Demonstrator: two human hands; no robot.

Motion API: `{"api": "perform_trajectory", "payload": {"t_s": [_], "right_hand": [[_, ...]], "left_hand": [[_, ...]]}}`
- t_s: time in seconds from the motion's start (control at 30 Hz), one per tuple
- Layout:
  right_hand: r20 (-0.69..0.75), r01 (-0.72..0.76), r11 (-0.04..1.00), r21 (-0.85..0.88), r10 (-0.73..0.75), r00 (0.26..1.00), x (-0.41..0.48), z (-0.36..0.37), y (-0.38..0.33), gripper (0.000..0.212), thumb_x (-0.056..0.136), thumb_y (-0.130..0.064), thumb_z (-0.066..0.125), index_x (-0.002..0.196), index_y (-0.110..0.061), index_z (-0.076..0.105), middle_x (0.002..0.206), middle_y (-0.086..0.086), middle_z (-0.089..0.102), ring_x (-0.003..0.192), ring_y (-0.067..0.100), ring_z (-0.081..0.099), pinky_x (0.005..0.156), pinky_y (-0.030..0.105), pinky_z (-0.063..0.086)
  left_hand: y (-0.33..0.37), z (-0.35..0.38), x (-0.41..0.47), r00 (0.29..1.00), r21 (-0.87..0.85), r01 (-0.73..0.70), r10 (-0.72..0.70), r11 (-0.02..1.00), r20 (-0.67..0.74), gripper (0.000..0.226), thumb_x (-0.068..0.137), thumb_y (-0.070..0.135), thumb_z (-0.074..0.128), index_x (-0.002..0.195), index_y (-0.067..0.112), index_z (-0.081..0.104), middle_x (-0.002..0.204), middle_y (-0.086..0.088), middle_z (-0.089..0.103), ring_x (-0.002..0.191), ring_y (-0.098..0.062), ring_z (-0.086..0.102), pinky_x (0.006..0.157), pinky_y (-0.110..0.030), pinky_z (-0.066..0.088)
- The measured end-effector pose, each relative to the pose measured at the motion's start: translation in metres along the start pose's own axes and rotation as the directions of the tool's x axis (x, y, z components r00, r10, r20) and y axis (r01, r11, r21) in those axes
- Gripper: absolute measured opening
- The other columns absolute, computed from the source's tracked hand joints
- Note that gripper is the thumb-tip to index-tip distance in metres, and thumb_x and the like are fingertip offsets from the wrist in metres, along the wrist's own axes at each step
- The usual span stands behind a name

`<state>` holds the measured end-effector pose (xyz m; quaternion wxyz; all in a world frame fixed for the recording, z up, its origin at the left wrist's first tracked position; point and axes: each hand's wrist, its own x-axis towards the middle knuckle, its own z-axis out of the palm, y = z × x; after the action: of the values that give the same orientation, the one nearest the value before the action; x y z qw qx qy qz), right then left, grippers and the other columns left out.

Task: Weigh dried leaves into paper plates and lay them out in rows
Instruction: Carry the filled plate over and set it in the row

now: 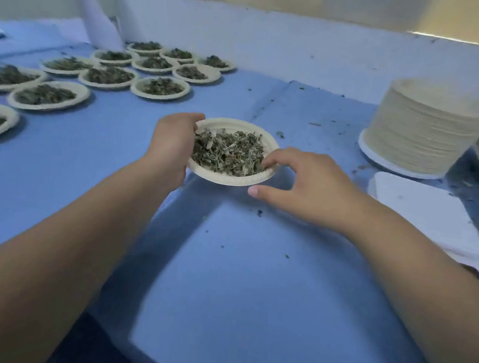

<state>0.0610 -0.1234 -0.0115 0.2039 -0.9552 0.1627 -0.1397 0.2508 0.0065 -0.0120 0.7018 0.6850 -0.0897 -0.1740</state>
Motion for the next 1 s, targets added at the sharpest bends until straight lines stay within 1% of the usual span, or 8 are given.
{"api": "perform_trajectory", "payload": {"t_s": [0.13,0.23,0.33,0.43,0.53,0.67,0.8,1.0], "right_hand": [[0.011,0.051,0.998,0.031,-0.051,0.999,0.061,0.06,-0.041,0.043,0.078,-0.074,0.062,0.104,-0.041,0.057,0.096,-0.019,0.063,0.087,0.012,0.059,0.077,0.033,0.05],[0.039,0.095,0.995,0.013,-0.096,0.995,0.1,0.101,-0.065,0.043,0.078,-0.073,0.065,0.1,-0.037,0.058,0.089,-0.016,0.063,0.088,0.015,0.058,0.073,0.031,0.049],[0.032,0.115,0.993,-0.004,-0.115,0.993,0.136,0.13,-0.08,0.047,0.078,-0.073,0.064,0.106,-0.036,0.06,0.101,-0.011,0.067,0.097,0.02,0.06,0.076,0.033,0.048],[-0.006,0.119,0.992,-0.041,-0.119,0.993,0.174,0.152,-0.094,0.05,0.08,-0.072,0.062,0.115,-0.035,0.061,0.115,-0.004,0.069,0.107,0.025,0.061,0.074,0.032,0.041],[-0.002,0.113,0.993,-0.042,-0.113,0.994,0.209,0.17,-0.109,0.054,0.084,-0.07,0.06,0.121,-0.032,0.059,0.12,0.0,0.068,0.112,0.028,0.06,0.075,0.032,0.039],[-0.044,0.101,0.995,-0.004,-0.101,0.994,0.241,0.19,-0.131,0.056,0.088,-0.064,0.06,0.125,-0.022,0.058,0.122,0.006,0.068,0.116,0.032,0.059,0.085,0.038,0.047],[-0.064,0.053,0.998,-0.014,-0.054,0.996,0.255,0.199,-0.138,0.057,0.091,-0.06,0.057,0.132,-0.021,0.053,0.125,0.01,0.066,0.118,0.035,0.057,0.09,0.04,0.047],[0.05,0.002,0.999,0.045,-0.005,0.999,0.252,0.183,-0.142,0.066,0.093,-0.049,0.06,0.147,-0.018,0.037,0.128,0.014,0.064,0.123,0.037,0.055,0.095,0.042,0.047]], "left_hand": [[0.001,-0.074,0.033,0.986,0.118,0.027,-0.007,0.993,-0.166,0.005,0.092,0.023,0.048,0.091,0.025,0.052,0.093,-0.005,0.046,0.085,-0.02,0.041,0.073,-0.042,0.033],[-0.003,-0.112,0.053,0.984,0.259,-0.025,0.069,0.965,-0.162,0.027,0.098,0.019,0.041,0.071,0.02,0.04,0.093,-0.012,0.046,0.088,-0.022,0.04,0.076,-0.049,0.041],[-0.011,-0.141,0.066,0.961,0.424,-0.023,0.137,0.905,-0.24,0.029,0.1,0.016,0.035,0.07,0.017,0.036,0.079,-0.005,0.044,0.081,-0.026,0.037,0.064,-0.043,0.029],[-0.023,-0.163,0.079,0.942,0.461,-0.06,0.203,0.885,-0.268,0.025,0.102,0.021,0.034,0.103,0.01,0.057,0.111,-0.006,0.06,0.104,-0.03,0.047,0.082,-0.037,0.032],[-0.027,-0.167,0.082,0.925,0.469,-0.084,0.244,0.879,-0.291,0.045,0.104,0.023,0.036,0.145,0.008,0.05,0.154,-0.008,0.048,0.14,-0.023,0.042,0.099,-0.025,0.028],[-0.033,-0.164,0.085,0.924,0.5,-0.169,0.313,0.849,-0.219,0.027,0.102,0.019,0.037,0.12,0.01,0.054,0.129,-0.014,0.057,0.119,-0.031,0.052,0.08,-0.029,0.03],[-0.036,-0.163,0.089,0.922,0.53,-0.186,0.333,0.828,-0.197,0.024,0.1,0.019,0.038,0.119,0.014,0.051,0.135,-0.004,0.05,0.115,-0.026,0.05,0.075,-0.026,0.024],[-0.029,-0.149,0.082,0.941,0.6,-0.197,0.321,0.775,-0.107,0.056,0.102,0.022,0.038,0.157,0.011,0.033,0.171,-0.008,0.016,0.155,-0.02,0.017,0.115,-0.029,0.021]]}}
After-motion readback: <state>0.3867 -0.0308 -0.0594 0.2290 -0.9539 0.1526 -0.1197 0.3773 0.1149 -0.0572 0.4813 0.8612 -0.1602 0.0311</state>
